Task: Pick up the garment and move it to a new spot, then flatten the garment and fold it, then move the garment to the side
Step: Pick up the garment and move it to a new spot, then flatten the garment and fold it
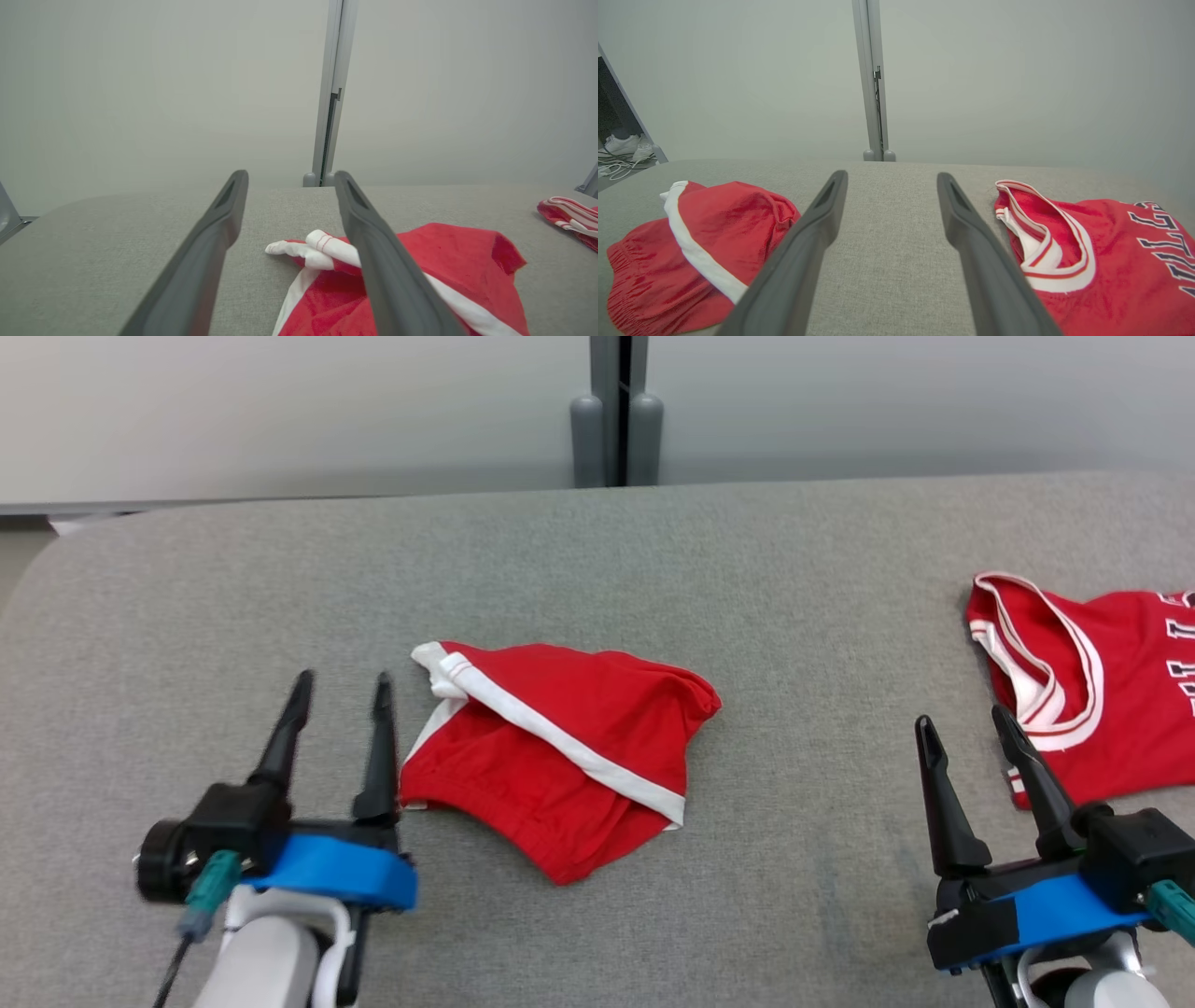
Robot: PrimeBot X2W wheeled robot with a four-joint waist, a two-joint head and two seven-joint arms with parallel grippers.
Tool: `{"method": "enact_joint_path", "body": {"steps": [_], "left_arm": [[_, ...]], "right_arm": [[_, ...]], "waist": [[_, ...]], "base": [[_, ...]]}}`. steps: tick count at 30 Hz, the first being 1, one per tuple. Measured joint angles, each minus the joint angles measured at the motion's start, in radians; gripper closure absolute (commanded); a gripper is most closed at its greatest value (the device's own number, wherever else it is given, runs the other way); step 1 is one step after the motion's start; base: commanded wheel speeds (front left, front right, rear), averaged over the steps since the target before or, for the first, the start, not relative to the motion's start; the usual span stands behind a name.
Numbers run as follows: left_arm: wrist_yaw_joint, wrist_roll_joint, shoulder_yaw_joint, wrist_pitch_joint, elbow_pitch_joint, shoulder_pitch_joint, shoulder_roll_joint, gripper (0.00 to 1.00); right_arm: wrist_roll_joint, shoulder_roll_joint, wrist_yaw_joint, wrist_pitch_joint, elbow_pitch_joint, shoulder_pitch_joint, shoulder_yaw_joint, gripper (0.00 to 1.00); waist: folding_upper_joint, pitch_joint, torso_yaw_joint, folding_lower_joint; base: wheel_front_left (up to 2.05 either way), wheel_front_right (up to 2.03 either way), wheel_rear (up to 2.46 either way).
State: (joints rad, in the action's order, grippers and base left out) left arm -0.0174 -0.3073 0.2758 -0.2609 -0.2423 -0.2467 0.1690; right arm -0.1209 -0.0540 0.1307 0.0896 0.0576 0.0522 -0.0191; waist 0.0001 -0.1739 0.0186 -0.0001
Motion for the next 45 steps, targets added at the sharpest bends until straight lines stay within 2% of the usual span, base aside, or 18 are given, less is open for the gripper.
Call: {"method": "enact_joint_path", "body": {"steps": [3, 7, 23, 45], "left_arm": [[-0.013, -0.022, -0.056, -0.001, 0.008, 0.063, 0.044, 0.00], [-0.013, -0.031, -0.082, -0.001, 0.022, 0.109, 0.073, 0.00], [-0.026, -0.036, -0.057, 0.030, 0.073, 0.226, 0.088, 0.00], [-0.044, -0.046, -0.049, 0.039, 0.097, 0.234, 0.102, 0.00]], "right_arm": [[0.000, 0.000, 0.000, -0.018, 0.009, -0.026, -0.003, 0.00], [-0.002, 0.000, 0.000, -0.033, 0.018, -0.049, -0.005, 0.00], [-0.006, -0.001, 0.000, -0.071, 0.042, -0.142, -0.006, 0.00], [-0.015, 0.000, 0.000, -0.071, 0.051, -0.142, -0.006, 0.00]], "waist": [[-0.0001, 0.030, 0.025, -0.0001], [-0.0001, 0.057, 0.037, -0.0001], [-0.0001, 0.139, 0.009, 0.0000], [-0.0001, 0.120, 0.005, 0.0001]], "base": [[0.00, 0.00, 0.00], [0.00, 0.00, 0.00], [0.00, 0.00, 0.00], [0.00, 0.00, 0.00]]}}
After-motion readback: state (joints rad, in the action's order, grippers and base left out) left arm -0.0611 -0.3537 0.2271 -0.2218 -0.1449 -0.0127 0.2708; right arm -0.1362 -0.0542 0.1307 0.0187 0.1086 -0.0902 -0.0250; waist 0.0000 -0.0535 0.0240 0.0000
